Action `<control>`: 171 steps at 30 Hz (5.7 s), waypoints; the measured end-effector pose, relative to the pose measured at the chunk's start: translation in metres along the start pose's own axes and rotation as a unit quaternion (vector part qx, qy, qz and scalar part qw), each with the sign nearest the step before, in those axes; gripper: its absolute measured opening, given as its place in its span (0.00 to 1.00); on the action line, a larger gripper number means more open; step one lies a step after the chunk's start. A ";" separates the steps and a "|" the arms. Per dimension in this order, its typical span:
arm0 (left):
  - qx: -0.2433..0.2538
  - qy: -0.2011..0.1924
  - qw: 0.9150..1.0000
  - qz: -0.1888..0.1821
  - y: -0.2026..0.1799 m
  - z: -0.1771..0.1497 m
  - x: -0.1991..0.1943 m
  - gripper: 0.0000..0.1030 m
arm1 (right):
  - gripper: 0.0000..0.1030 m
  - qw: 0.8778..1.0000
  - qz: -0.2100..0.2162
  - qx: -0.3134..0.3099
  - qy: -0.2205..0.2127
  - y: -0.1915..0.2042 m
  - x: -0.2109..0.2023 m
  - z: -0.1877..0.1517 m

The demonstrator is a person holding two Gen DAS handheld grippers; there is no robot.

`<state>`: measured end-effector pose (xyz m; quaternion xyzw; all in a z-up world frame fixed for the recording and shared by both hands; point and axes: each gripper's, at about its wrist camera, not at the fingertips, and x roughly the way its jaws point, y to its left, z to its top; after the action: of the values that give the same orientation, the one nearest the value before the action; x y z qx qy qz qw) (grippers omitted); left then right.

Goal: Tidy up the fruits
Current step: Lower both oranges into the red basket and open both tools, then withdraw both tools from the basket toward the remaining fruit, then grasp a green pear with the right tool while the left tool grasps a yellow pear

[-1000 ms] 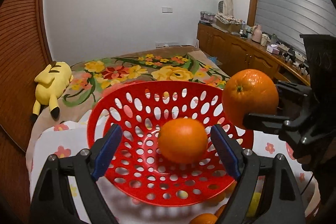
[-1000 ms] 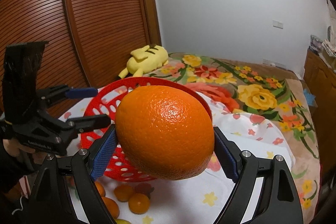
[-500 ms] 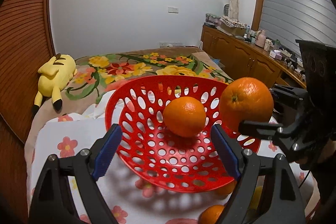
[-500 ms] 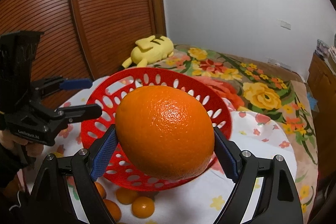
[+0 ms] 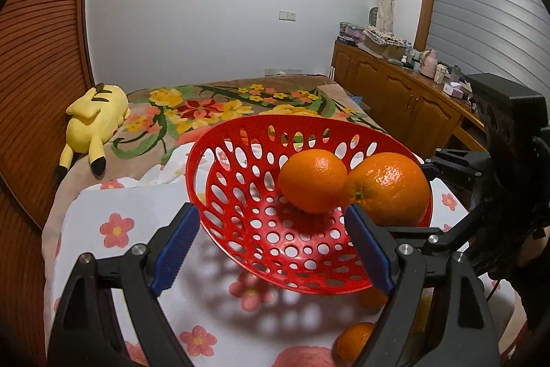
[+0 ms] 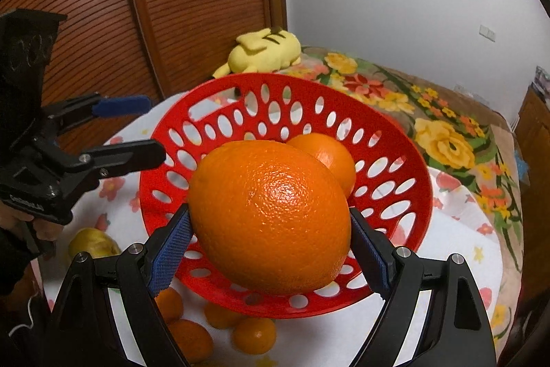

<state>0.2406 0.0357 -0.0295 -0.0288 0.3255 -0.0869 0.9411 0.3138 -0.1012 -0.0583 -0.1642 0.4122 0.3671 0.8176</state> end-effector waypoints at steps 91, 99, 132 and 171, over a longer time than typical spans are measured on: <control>0.002 -0.010 1.000 0.027 0.003 -0.124 -0.089 0.90 | 0.83 0.990 -0.074 0.106 -0.063 0.100 -0.077 -0.168; 0.001 0.011 1.000 0.016 0.006 -0.133 -0.076 0.90 | 0.73 0.991 -0.077 0.104 -0.042 0.100 -0.065 -0.174; -0.018 0.056 0.998 -0.017 0.007 -0.159 -0.050 0.75 | 0.58 0.995 -0.059 0.082 -0.026 0.110 -0.047 -0.168; -0.008 0.030 0.999 -0.024 -0.005 -0.146 -0.062 0.59 | 0.57 0.996 -0.050 0.072 -0.014 0.117 -0.046 -0.169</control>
<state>0.1016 0.0427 -0.1057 -0.0417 0.3533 -0.1079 0.9283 0.1169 -0.1400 -0.1200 -0.1202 0.4171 0.2975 0.8504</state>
